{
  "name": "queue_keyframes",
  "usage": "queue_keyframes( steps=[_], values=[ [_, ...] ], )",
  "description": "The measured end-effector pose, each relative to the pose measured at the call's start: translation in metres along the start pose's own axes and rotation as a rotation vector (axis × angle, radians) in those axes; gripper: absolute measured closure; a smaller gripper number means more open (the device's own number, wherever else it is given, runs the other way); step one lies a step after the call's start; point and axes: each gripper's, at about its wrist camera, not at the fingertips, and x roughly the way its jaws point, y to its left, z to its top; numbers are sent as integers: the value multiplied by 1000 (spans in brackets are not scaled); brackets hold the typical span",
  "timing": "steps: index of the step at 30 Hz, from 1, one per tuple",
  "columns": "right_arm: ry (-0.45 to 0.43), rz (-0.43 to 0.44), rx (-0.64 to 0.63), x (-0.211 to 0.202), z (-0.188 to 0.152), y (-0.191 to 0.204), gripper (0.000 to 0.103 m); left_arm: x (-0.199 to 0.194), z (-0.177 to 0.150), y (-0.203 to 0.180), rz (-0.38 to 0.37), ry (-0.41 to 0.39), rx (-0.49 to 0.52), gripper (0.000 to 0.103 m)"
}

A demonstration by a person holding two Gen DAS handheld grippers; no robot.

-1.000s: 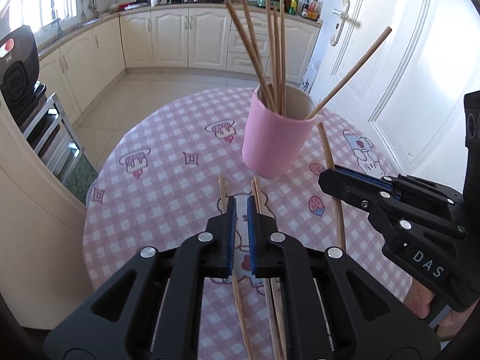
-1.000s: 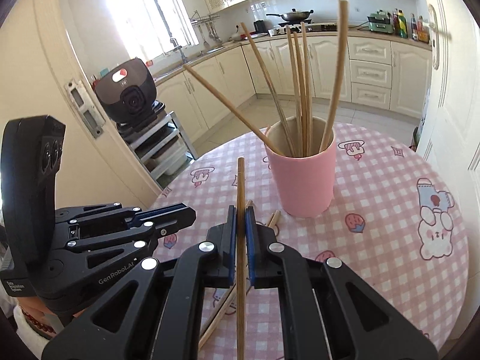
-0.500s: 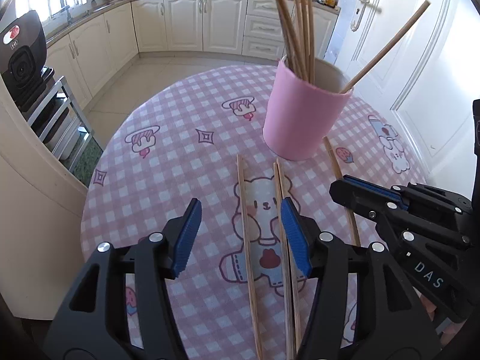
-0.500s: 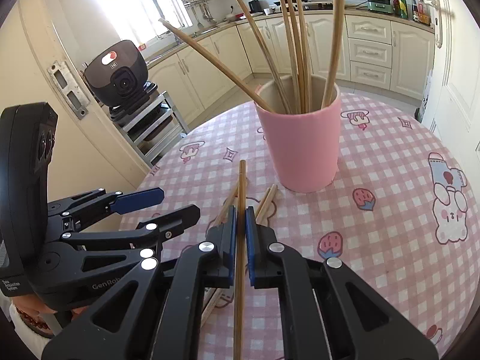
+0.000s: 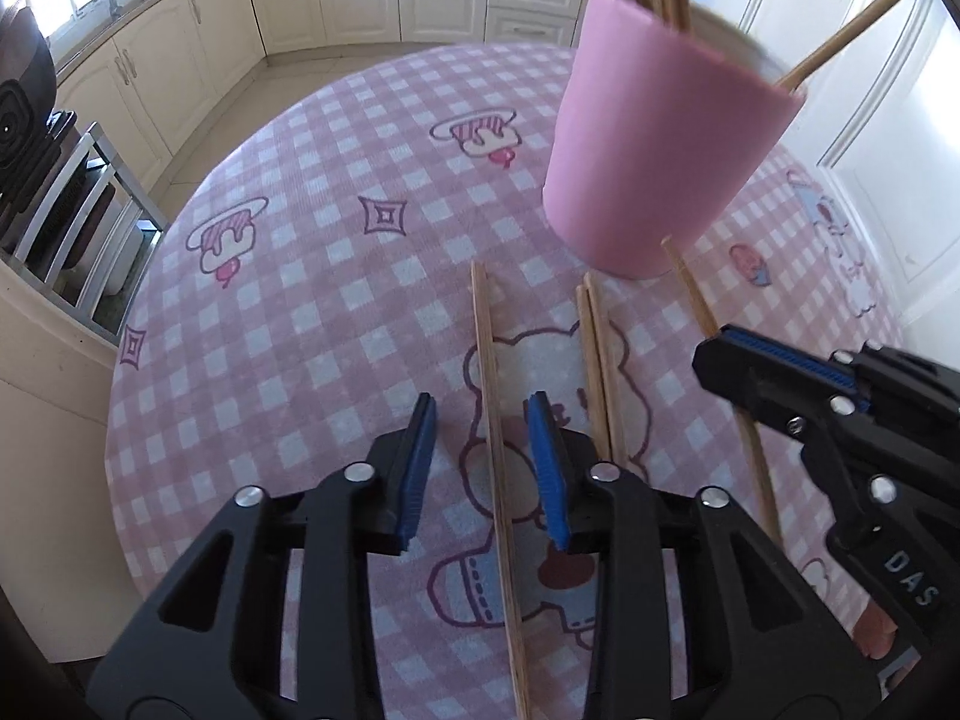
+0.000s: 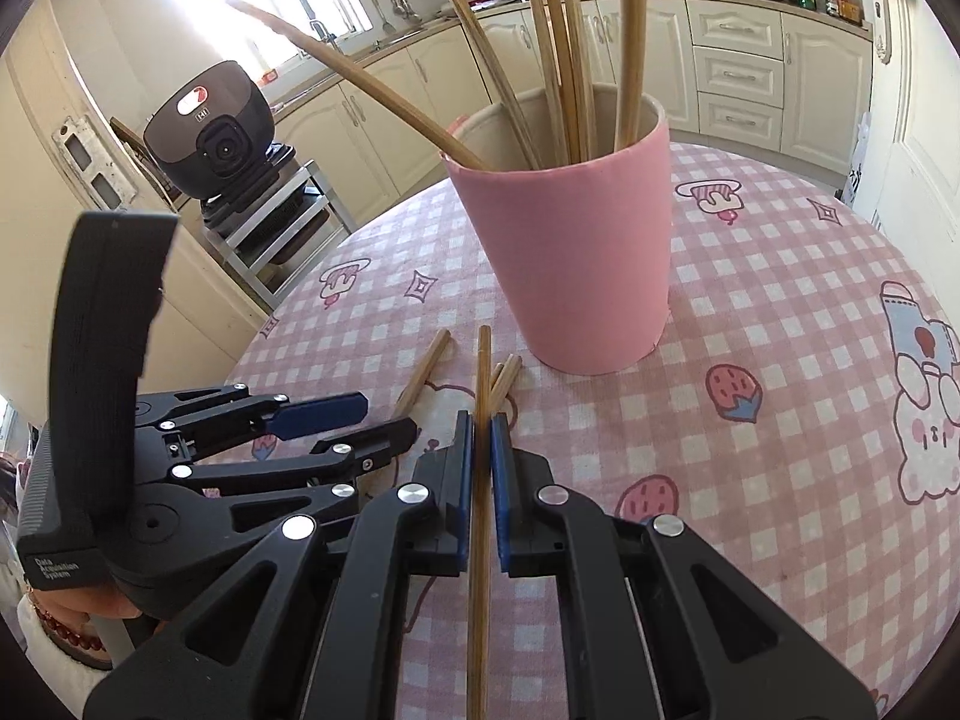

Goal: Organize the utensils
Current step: 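Lift both held chopsticks and carry them above the pink cup, then lower the chopsticks into the cup and open both tools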

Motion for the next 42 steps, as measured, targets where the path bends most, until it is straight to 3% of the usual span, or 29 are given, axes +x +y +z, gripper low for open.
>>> queue_keyframes(
  steps=[3,5,6,13,23,27,42],
  values=[
    [5,-1,0,3,0,-1,98,1,0,-3,10,-16,23,79],
    [7,1,3,4,0,-2,98,0,1,-2,-5,-21,18,97],
    [7,1,3,5,0,-2,98,0,1,-1,-14,-25,11,97],
    [-14,4,-22,-2,3,13,98,-24,-4,0,-56,-92,-2,98],
    [-180,16,-68,-70,18,33,98,-125,-3,0,-90,-322,1,98],
    [-241,1,-78,-95,21,39,98,-157,-8,-8,-55,-411,22,98],
    [-438,-54,-156,-161,37,63,98,-210,1,-10,-107,-559,-22,98]
  ],
)
